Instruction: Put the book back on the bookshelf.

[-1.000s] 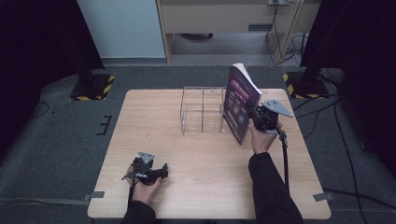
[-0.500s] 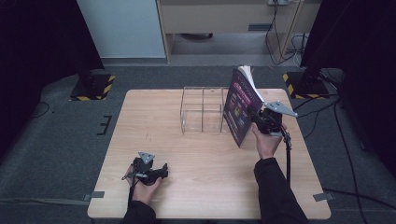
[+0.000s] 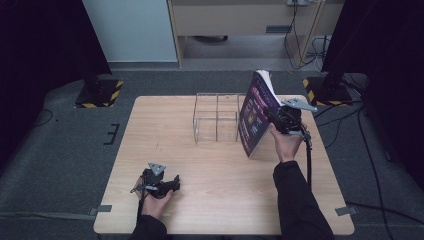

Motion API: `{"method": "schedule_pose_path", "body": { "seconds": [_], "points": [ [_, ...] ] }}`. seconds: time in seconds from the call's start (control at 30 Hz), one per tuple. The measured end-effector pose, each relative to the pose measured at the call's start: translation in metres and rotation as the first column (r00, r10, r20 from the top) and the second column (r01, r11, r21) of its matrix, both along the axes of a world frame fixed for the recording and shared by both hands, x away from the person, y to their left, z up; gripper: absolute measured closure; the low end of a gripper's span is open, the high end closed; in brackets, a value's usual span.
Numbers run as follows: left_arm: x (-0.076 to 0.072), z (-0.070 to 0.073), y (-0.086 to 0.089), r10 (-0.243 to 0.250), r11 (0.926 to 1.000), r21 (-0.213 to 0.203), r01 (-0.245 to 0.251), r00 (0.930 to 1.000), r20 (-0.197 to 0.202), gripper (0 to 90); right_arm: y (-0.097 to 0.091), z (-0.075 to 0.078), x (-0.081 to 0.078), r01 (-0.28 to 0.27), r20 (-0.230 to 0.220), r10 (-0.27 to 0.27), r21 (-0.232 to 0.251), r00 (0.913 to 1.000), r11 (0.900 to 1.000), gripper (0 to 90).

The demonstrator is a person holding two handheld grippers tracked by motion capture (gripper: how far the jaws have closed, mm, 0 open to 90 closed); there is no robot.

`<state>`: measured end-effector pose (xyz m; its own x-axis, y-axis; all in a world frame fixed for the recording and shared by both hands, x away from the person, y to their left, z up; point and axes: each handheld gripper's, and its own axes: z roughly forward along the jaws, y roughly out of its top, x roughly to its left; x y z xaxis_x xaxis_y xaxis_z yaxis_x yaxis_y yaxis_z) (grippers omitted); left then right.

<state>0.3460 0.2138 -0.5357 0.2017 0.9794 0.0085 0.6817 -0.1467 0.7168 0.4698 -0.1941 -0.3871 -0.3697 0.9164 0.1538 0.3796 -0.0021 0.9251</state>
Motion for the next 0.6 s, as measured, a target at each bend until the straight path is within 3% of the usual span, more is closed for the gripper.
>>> {"method": "schedule_pose_path", "body": {
  "seconds": [0.07, 0.23, 0.47, 0.6],
  "points": [
    [0.000, 0.000, 0.000, 0.000, 1.0000, 0.000, 0.000, 1.0000, 0.000, 9.9, -0.001, 0.000, 0.000, 0.003, -0.007, -0.002, 0.029, 1.0000, 0.9996, 82.6],
    [0.000, 0.000, 0.000, -0.001, 1.0000, 0.000, 0.001, 1.0000, 0.000, 9.9, 0.004, 0.001, -0.004, 0.015, 0.041, -0.015, -0.007, 0.9991, 0.9999, 82.9],
    [0.000, 0.000, 0.000, -0.001, 1.0000, -0.001, 0.001, 1.0000, 0.000, 9.8, 0.014, 0.001, -0.004, 0.056, 0.113, -0.055, -0.005, 0.9920, 0.9984, 83.0],
    [0.000, 0.000, 0.000, -0.001, 1.0000, -0.001, 0.001, 1.0000, -0.001, 9.7, 0.016, 0.000, -0.001, 0.082, 0.109, -0.081, 0.000, 0.9907, 0.9967, 83.0]
  ]
}}
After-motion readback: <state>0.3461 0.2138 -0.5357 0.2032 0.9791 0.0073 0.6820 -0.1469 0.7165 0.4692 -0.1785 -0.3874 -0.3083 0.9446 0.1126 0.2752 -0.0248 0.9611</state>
